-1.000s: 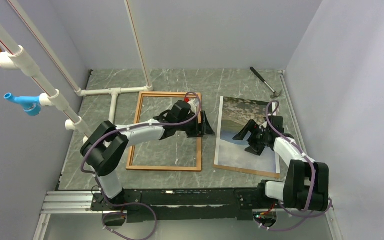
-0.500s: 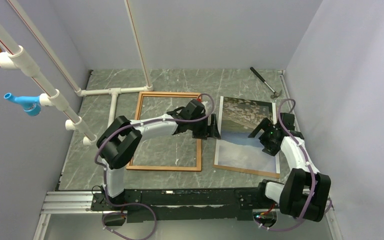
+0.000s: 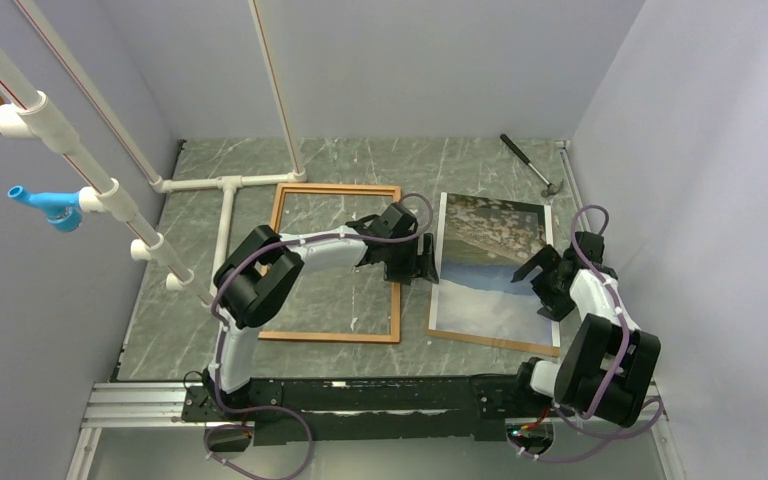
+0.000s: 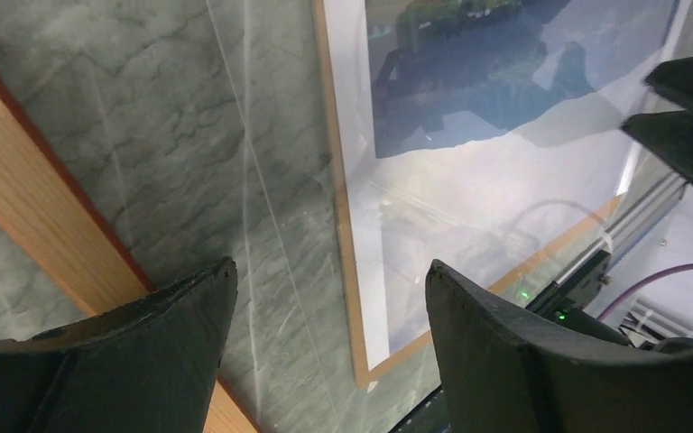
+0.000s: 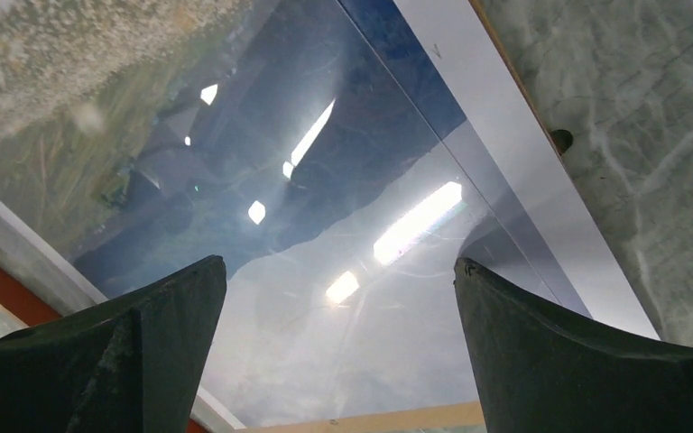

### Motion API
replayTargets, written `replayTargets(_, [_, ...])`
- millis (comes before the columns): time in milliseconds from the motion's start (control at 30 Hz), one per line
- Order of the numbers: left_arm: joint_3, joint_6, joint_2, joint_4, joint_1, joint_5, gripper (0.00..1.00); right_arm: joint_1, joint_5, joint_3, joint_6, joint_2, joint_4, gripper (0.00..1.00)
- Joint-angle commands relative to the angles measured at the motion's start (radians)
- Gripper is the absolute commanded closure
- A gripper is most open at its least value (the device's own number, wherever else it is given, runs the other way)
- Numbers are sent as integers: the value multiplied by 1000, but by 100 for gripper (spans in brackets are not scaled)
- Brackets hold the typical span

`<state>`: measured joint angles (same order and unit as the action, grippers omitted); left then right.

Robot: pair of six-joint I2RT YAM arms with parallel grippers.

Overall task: Put the photo into the frame
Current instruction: Pick up the photo frame item at the center of the board.

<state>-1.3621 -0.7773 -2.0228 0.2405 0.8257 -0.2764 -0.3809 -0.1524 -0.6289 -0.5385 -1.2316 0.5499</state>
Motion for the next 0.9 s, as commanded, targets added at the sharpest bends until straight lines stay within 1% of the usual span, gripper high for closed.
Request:
replayTargets(0, [1,-35,-26,-64,-8,-45,19,-1,-111,50,-11,-42,-73,1])
replayTargets(67, [46,-65,-24,-143,-14,-84,19,3,-174,85,-23,-67,-112,1])
replayTargets(133, [104,-102,-16,-284,-26,-128,20,5,-213,112,-26,-92,-136,1])
replayTargets(233, [188,-168,-10,-476,-46,-186,21,8,-239,128,-22,-121,-155,0])
replayTargets(300, [222,-198,-11,-566,-55,-215,21,8,-255,130,-19,-133,-161,1])
replayTargets(433, [238,-198,-4,-640,-56,-232,22,7,-259,125,-15,-130,-158,1])
replayTargets(600, [278,-220,18,-800,-56,-261,24,7,-279,130,-12,-142,-166,0])
replayTargets(867, [311,-219,49,-943,-54,-328,29,7,-305,145,-11,-163,-187,1])
